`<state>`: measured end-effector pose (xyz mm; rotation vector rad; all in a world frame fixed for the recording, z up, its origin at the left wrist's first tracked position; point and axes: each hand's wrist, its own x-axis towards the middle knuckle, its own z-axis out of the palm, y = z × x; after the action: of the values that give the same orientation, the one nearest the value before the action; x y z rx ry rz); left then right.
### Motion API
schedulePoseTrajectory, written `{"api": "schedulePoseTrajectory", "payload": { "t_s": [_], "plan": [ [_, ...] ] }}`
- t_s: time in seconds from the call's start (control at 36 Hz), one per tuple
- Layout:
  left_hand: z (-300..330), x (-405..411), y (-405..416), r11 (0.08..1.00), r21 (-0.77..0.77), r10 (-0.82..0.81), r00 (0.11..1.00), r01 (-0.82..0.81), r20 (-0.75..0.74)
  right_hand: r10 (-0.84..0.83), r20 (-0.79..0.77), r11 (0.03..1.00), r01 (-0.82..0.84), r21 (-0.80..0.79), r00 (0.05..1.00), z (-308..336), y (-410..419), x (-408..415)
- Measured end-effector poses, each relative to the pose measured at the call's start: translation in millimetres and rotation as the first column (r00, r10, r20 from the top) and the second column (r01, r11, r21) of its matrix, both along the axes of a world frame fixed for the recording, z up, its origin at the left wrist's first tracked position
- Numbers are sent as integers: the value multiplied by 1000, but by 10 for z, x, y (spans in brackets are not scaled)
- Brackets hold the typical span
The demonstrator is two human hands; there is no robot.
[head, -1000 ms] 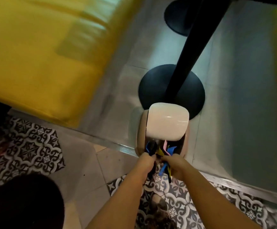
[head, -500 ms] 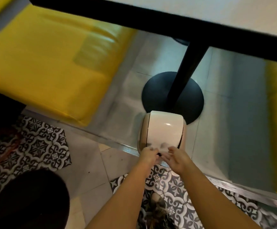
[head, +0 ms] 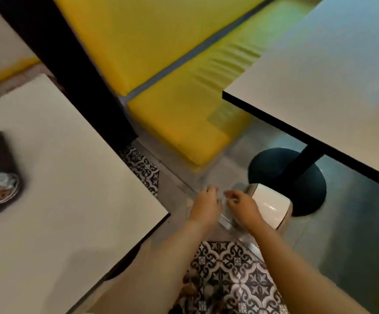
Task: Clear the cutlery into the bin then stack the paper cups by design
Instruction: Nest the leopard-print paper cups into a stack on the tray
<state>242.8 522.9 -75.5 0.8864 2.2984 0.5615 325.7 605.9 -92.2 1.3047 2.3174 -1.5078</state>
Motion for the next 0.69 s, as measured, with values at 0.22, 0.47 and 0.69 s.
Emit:
{"api": "schedulePoseTrajectory", "payload": {
  "t_s": [0.22,0.47,0.69],
  "plan": [
    [812,-589,-690,986,39,164,934,-159,-316,457,54,838,-450,309,888,828,-350,-781],
    [1353,-967,-1863,852,-188,395,837,-488,-380,745,130,531,-700,478,654,1463,-1099,-1427],
    [1641,-868,-2753,677,-246,578,709,-693,-404,862,208,270,-767,581,462,1747,-1884,-1706]
  ]
}}
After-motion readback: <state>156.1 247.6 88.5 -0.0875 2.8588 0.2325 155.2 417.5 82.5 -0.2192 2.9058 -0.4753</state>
